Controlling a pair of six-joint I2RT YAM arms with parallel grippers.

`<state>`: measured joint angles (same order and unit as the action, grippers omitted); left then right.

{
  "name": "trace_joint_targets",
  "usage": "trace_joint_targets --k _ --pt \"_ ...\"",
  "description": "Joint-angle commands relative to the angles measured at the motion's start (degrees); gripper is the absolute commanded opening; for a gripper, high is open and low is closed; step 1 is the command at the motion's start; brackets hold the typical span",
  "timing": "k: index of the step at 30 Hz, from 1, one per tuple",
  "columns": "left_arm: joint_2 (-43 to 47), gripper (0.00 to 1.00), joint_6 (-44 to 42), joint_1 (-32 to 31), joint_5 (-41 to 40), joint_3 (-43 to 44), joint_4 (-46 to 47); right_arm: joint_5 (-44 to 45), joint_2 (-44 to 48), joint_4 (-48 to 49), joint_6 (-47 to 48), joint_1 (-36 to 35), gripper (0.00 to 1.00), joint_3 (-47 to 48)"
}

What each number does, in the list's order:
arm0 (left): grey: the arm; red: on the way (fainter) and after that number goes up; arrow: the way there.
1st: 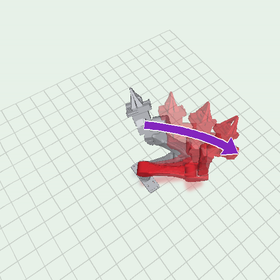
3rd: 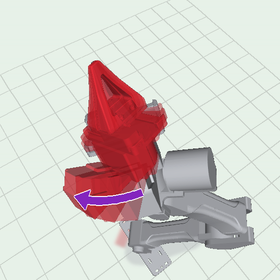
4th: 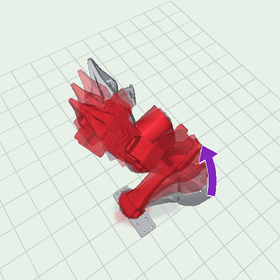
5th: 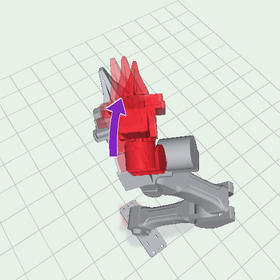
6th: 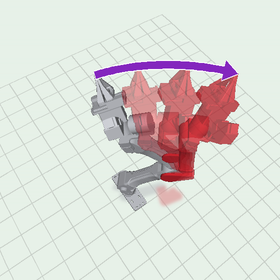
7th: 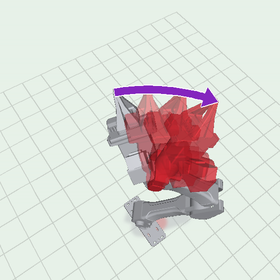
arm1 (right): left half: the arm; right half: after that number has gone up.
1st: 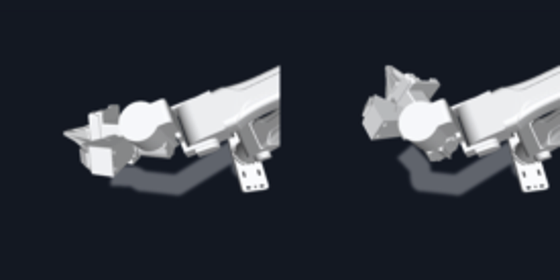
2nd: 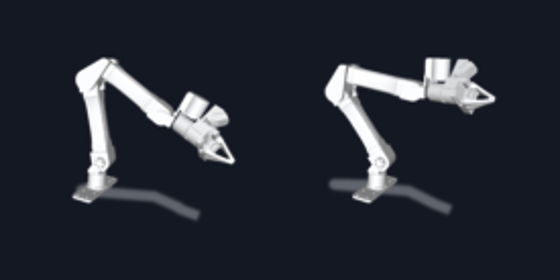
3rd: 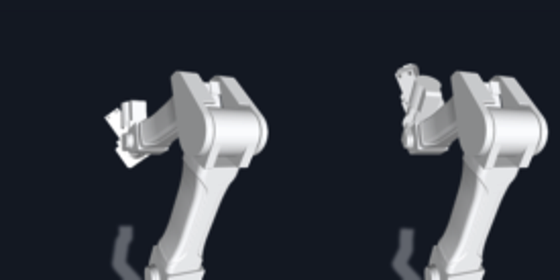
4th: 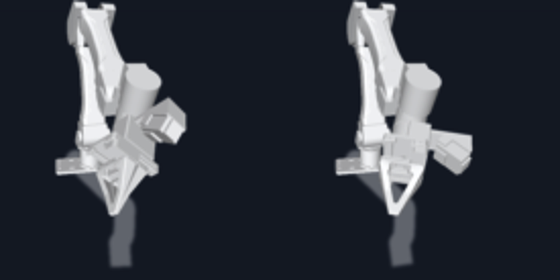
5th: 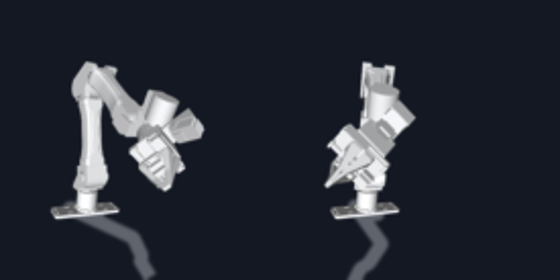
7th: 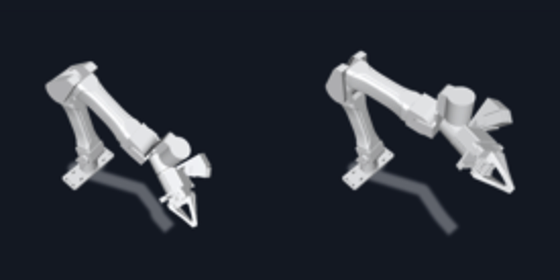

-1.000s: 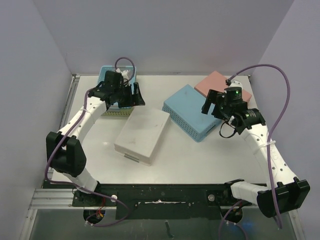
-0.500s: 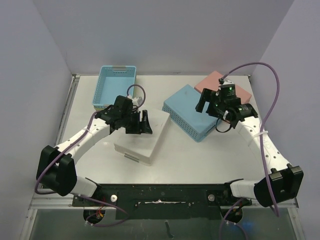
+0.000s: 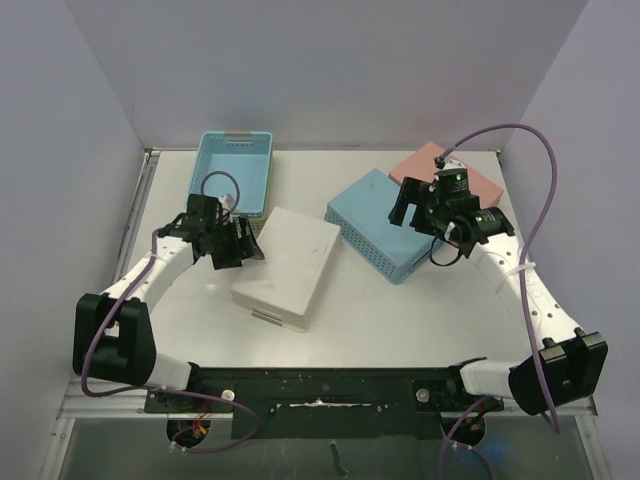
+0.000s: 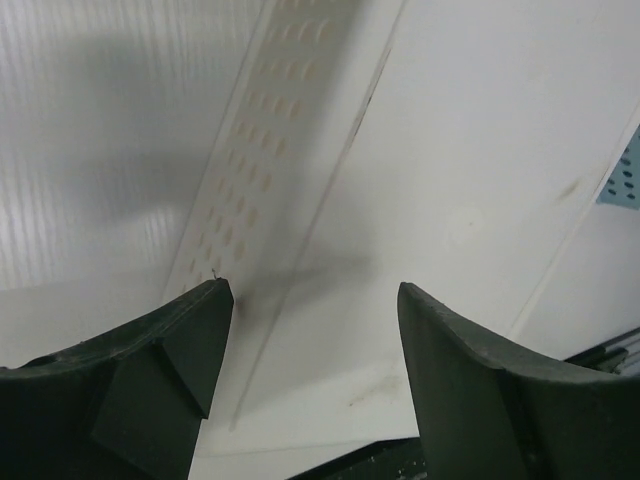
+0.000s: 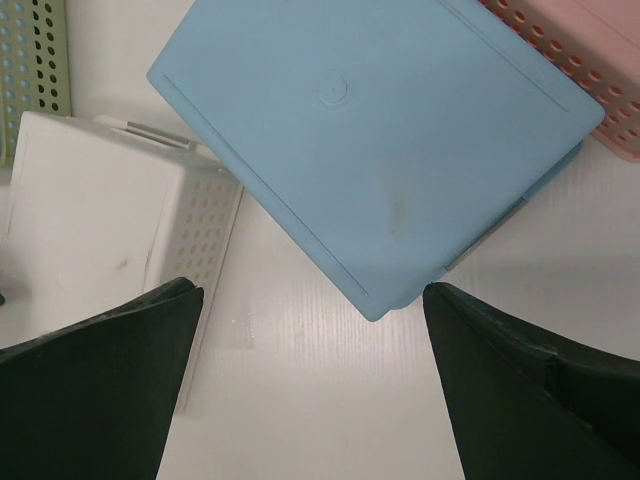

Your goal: Turn the large container upside down

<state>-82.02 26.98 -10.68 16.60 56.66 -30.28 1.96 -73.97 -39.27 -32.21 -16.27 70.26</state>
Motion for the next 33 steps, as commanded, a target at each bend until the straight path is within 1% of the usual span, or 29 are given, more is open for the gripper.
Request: trace_joint_targets --k 1,4,6,9,14,16,17,19,21,24,27,29,33 --pt "-0.03 0.66 -0.71 -1.10 6.25 -2.33 2.91 1.28 2.63 1.50 -0.40 -0.15 1.00 0.01" --pt "0.05 0.66 -0.63 -3.44 9.02 -2.59 4.00 1.47 2.36 1.37 -0.33 -0.10 1.00 0.48" --pt "0.27 0.66 0.14 -6.85 9.47 -2.00 5.34 1.47 2.10 1.39 -0.31 -0.16 1.00 0.66" --pt "-0.88 0.66 1.79 -13.70 9.57 -0.07 7.65 1.18 1.83 1.69 -0.55 -0.23 1.00 0.83" --pt "-6.36 0.65 5.60 -26.56 10.03 4.17 12.25 1.25 2.47 1.71 -0.84 -0.34 1.00 0.41" --pt "-7.90 0.64 4.01 -29.73 9.81 8.37 10.11 1.65 2.87 1.31 -0.91 -0.49 1.00 0.41" --pt "-8.11 0.64 2.67 -30.42 8.98 10.52 7.28 1.96 3.24 0.94 -0.93 -0.45 1.00 0.36" --pt "-7.53 0.64 -0.17 -30.22 6.63 14.51 3.06 2.24 3.84 0.57 -0.85 -0.46 1.00 -0.04" --pt "-6.64 0.65 -3.61 -28.37 3.50 18.70 -1.33 2.55 4.24 0.39 -0.73 -0.46 1.00 -0.12" --pt "-6.50 0.65 -7.13 -22.13 0.56 23.26 -5.64 2.96 4.53 0.29 -0.45 -0.46 1.00 -0.22" --pt "-9.13 0.65 -8.43 -15.55 -4.02 30.25 -9.74 2.97 4.65 0.30 -0.38 -0.46 1.00 -0.26" --pt "-11.25 0.65 -8.72 -12.06 -5.82 34.29 -10.78 2.86 5.07 0.41 -0.55 -0.55 1.00 -0.49" --pt "-15.18 0.65 -10.53 -10.51 -10.31 39.15 -11.16 3.81 6.59 -0.39 -0.65 -0.63 1.00 -0.79"
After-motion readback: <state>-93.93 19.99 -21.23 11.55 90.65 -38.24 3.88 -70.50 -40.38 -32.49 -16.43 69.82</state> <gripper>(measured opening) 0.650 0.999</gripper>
